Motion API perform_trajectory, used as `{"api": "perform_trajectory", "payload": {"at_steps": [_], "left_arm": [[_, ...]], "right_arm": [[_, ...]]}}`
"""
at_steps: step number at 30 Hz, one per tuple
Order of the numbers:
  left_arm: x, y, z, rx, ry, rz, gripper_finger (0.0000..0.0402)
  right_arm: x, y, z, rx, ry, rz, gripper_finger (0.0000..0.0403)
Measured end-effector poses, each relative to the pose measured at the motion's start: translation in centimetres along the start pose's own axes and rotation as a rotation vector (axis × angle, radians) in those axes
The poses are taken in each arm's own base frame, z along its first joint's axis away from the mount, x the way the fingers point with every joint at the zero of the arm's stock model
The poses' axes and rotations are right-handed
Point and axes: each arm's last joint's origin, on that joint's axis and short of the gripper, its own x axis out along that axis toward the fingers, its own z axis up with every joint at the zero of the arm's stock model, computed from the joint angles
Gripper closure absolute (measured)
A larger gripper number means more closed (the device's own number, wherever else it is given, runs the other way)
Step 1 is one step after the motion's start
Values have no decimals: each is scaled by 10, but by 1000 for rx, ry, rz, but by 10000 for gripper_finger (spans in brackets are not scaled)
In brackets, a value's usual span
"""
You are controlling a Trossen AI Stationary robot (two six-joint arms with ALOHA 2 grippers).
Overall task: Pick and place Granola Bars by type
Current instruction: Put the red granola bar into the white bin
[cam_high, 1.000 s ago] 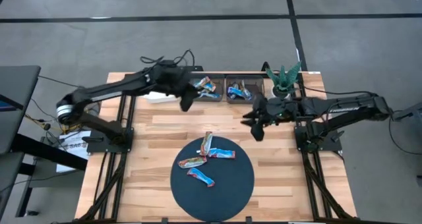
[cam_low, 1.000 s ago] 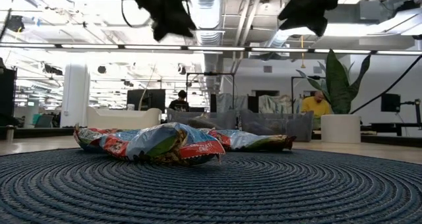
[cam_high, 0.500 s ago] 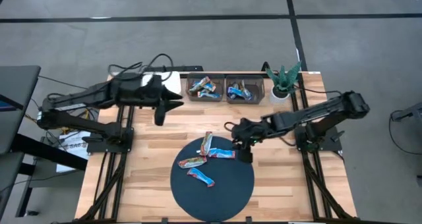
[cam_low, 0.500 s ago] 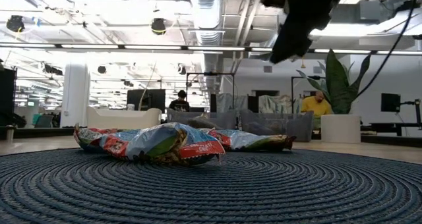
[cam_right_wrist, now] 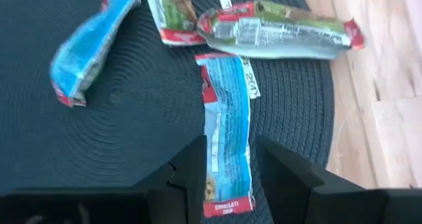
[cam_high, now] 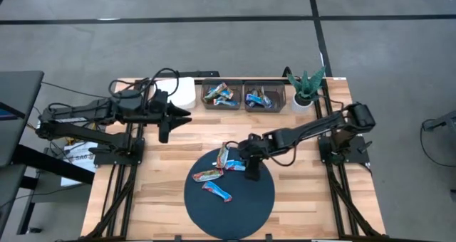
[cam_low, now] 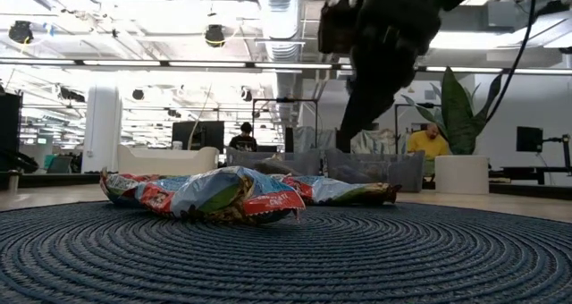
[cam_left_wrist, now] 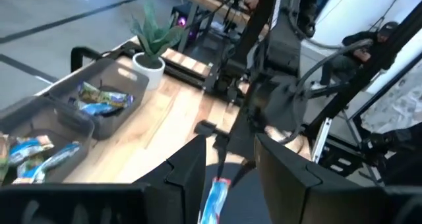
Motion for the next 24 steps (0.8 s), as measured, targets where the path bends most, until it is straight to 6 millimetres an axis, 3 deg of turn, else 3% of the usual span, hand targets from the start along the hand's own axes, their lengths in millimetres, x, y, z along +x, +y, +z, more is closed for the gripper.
{"api": "perform_trajectory", "payload": {"at_steps": [18, 24], "left_arm": [[-6, 0, 0, -1, 3, -25, 281], [-5, 0, 0, -1, 6, -24, 281]], "right_arm": [[67, 1, 14, -36, 124, 12, 281], [72, -3, 16, -21, 159, 1, 282]]}}
